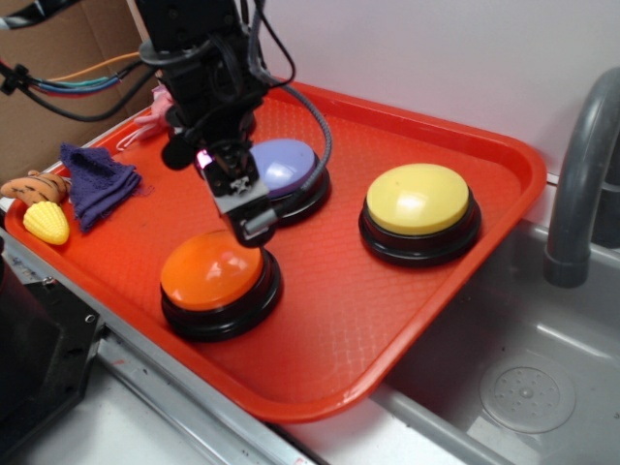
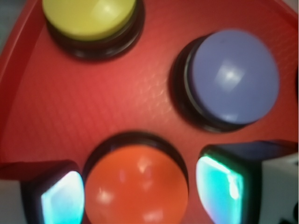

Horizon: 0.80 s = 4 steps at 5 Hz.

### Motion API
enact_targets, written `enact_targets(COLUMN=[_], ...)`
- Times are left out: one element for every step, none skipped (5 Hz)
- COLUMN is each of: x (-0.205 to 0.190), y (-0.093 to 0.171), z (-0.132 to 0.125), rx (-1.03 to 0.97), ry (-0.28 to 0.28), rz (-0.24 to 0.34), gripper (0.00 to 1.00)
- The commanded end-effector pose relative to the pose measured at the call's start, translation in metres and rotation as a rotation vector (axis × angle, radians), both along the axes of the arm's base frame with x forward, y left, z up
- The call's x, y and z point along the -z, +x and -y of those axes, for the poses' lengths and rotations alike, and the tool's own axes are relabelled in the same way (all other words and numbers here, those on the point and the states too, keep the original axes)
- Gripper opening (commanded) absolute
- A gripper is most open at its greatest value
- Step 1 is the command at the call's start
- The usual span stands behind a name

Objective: Push the orange button.

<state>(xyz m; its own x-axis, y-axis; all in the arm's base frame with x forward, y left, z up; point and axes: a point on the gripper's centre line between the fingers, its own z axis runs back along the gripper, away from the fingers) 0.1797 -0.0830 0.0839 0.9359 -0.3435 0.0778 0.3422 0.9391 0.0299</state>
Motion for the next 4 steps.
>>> enact_targets(x=[-0.056, -0.067, -0.074, -0.075], y=[-0.006, -0.012, -0.015, -0.018], z=[-0.004, -0.006, -0.008, -0.012], rx=[-0.055, -0.068, -0.077, -0.104], ry=[0.010, -0.006, -0.009, 0.000], rz=[-0.024, -0.015, -0.032, -0.033], gripper=[1.00, 1.00, 1.00, 1.00])
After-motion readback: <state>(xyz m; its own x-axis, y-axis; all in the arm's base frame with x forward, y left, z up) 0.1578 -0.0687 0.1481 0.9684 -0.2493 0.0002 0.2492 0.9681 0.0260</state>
